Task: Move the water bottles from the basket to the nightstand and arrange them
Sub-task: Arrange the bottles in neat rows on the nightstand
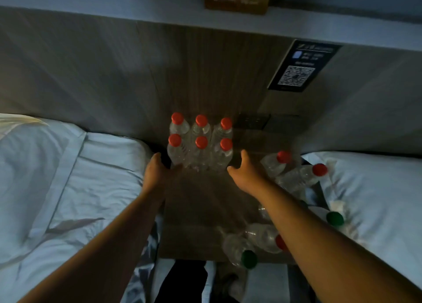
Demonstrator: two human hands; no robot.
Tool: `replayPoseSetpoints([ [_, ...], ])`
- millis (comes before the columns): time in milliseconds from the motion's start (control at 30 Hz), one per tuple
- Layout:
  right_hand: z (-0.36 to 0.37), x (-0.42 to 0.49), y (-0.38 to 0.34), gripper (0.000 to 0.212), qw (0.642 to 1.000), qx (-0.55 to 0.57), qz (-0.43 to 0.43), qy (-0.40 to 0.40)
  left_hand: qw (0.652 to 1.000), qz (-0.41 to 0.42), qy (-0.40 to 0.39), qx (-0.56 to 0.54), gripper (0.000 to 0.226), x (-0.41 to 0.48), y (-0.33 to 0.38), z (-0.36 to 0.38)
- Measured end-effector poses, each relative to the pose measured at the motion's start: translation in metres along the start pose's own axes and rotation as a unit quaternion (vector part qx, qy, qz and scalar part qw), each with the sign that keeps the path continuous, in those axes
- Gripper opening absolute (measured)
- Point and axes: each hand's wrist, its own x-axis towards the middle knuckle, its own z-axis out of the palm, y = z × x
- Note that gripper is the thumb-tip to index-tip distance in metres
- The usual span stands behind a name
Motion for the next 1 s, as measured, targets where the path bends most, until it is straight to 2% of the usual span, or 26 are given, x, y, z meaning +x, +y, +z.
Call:
replayPoseSetpoints([
  [67, -0.014, -0.019, 0.008, 0.056, 1.000, -0.014, -0.019, 0.003, 1.000, -0.007, 0.026, -0.012, 0.036, -0.022, 0.005, -0.008],
  [167, -0.033, -0.048, 0.029, 0.044, 0.998, -0.013, -0.053, 0.028, 0.996, -0.002, 0.032, -0.085, 0.046, -0.062, 0.011, -0.008],
  [200, -0.040, -0.059, 0.036, 0.040, 0.997, 0.001, -0.065, 0.037, 0.994, 0.009, 0.030, -0.108, 0.043, -0.074, 0.013, -0.003],
  [300, -0.065, -0.087, 0.060, 0.030, 0.990, 0.028, -0.105, 0.088, 0.988, 0.062, 0.003, -0.142, 0.013, -0.110, 0.033, 0.015],
  [433, -0.102, -0.102, 0.100, 0.024, 0.966, -0.015, -0.143, 0.214, 0.981, 0.158, -0.050, -0.099, 0.011, -0.134, 0.080, 0.045],
  [500, -0.120, -0.098, 0.119, 0.026, 0.959, -0.056, -0.142, 0.237, 0.973, 0.204, -0.076, -0.074, 0.012, -0.134, 0.108, 0.062],
  [667, -0.141, -0.062, 0.151, 0.029, 0.967, -0.123, -0.082, 0.208, 0.949, 0.287, -0.129, 0.011, 0.028, -0.105, 0.158, 0.116],
  [733, -0.142, -0.046, 0.156, 0.029, 0.975, -0.128, -0.055, 0.175, 0.947, 0.285, -0.135, 0.058, 0.050, -0.090, 0.168, 0.135],
  [800, -0.140, -0.036, 0.158, 0.046, 0.980, -0.122, -0.050, 0.150, 0.952, 0.260, -0.144, 0.076, 0.062, -0.079, 0.172, 0.150],
  [867, -0.135, -0.027, 0.162, 0.076, 0.982, -0.109, -0.053, 0.147, 0.952, 0.248, -0.155, 0.089, 0.059, -0.072, 0.173, 0.160],
  [900, -0.133, -0.023, 0.167, 0.082, 0.981, -0.104, -0.055, 0.153, 0.952, 0.246, -0.157, 0.095, 0.052, -0.071, 0.174, 0.164],
  [933, -0.130, -0.020, 0.170, 0.083, 0.981, -0.097, -0.056, 0.156, 0.952, 0.245, -0.156, 0.099, 0.046, -0.069, 0.174, 0.166],
  [1000, -0.129, -0.020, 0.168, 0.069, 0.985, -0.084, -0.042, 0.143, 0.952, 0.244, -0.152, 0.103, 0.042, -0.066, 0.173, 0.168],
])
